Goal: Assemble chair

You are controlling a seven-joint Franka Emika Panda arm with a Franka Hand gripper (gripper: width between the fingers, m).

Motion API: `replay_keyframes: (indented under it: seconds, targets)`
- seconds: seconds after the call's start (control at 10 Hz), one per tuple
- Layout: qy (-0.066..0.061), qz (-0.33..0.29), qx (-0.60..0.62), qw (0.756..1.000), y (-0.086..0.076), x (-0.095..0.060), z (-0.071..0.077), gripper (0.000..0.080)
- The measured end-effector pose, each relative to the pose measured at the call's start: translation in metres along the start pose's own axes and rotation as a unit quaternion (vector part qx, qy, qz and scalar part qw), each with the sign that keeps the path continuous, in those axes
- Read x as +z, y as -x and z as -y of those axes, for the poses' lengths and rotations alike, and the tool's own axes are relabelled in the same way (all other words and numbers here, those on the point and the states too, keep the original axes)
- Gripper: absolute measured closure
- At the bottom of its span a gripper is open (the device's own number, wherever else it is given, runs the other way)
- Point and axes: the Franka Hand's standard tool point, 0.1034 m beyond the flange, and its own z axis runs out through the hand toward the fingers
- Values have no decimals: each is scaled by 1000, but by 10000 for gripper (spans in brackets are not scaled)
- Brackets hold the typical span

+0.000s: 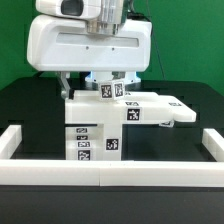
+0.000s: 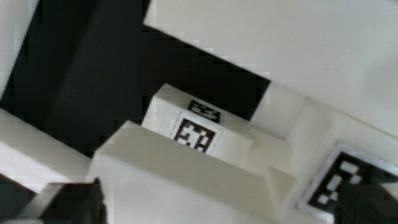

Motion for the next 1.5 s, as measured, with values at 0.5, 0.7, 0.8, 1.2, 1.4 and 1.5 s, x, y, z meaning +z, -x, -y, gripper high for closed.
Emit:
replay_keyframes:
  seconds: [0.5, 0.7, 0.8, 1.2, 1.4, 1.5]
  targets:
    - [-9, -14, 3, 1000, 1, -30, 17, 150]
    - [-10, -14, 4, 1000, 1, -30, 19, 150]
    - [-10, -13, 5, 1000, 1, -30, 19, 150]
    - [-62, 19, 61, 996, 7, -37, 23, 150]
    - [-99, 21, 104, 989, 7, -39, 28, 150]
    - [-105, 16, 115, 988, 7, -39, 27, 150]
